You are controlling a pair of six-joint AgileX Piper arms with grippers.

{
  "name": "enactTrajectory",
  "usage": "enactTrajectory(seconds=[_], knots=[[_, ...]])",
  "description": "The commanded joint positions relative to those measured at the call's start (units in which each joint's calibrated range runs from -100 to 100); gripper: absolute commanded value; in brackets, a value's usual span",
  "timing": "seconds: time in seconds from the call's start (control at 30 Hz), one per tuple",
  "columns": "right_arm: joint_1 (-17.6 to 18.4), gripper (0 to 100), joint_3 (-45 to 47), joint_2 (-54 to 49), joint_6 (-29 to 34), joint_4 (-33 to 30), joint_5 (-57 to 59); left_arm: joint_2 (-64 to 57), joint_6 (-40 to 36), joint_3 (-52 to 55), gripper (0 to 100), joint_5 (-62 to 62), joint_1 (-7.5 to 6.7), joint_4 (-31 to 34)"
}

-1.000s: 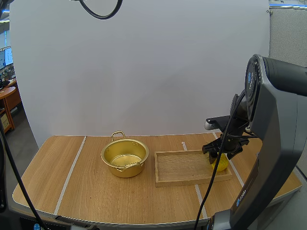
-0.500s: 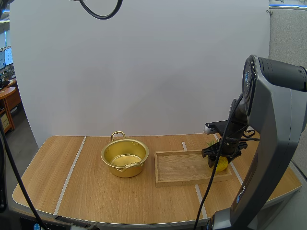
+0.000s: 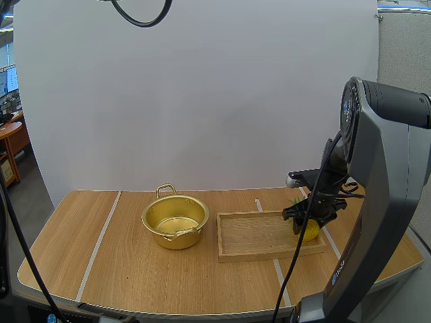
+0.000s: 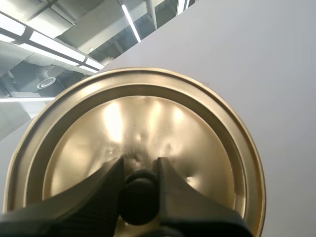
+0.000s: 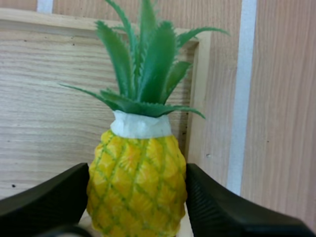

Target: Open the pot, put the pineapple inside, and close it

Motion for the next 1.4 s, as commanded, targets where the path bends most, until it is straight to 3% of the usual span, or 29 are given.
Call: enactTrajectory(seconds=[0.0,0.3,0.47,0.87,1.13,1.37], knots=[[-0.2,0,-0.3,-0.5,-0.9,0.6,0.9,-0.6,0.0,-0.5,0,-2.1,-0.08,0.6],[0.1,0,-0.3,-9.9,-2.6,1.8,1.8,-0.6,0.0,-0.5,0,-2.1,-0.08,0.6],[2.3,0,-0.3,-17.9,-2.8,1.8,3.3,-0.6,0.0,-0.5,0,-2.1,-0.08,0.6],[11.9,0,-9.1,-22.6,-2.4,9.6,16.9,-0.6,0.0,-0.5,0,-2.1,-0.08,0.6],[20.0,0,-12.7,-20.7,0.8,10.0,17.3,-0.6,0.0,-0.5,0,-2.1,-0.08,0.6],[24.8,0,-15.3,-15.6,2.8,10.0,16.7,-0.6,0.0,-0.5,0,-2.1,-0.08,0.6]])
